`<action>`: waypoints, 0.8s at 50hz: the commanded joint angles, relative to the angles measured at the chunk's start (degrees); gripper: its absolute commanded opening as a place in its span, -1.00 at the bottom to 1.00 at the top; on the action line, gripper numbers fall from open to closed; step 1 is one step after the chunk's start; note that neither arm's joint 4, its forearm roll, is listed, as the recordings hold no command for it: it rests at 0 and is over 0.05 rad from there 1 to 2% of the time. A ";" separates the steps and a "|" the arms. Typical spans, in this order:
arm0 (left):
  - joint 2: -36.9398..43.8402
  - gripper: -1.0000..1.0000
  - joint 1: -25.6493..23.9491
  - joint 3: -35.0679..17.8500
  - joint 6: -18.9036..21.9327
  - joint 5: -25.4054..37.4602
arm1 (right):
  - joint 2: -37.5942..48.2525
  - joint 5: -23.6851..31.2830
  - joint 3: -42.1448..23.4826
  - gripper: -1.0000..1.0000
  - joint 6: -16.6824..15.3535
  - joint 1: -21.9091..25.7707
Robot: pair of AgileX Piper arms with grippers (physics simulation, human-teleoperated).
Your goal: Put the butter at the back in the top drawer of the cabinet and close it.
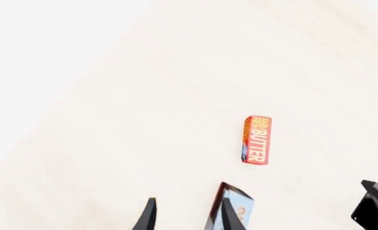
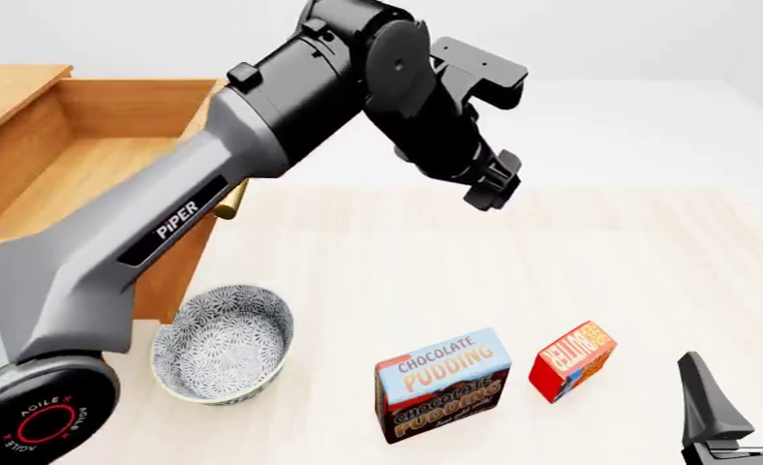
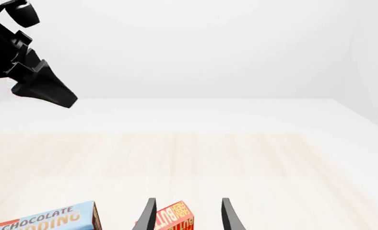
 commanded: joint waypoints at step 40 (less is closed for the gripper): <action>15.21 1.00 -7.63 -9.87 -3.32 2.54 | 0.00 0.00 0.00 1.00 0.00 0.00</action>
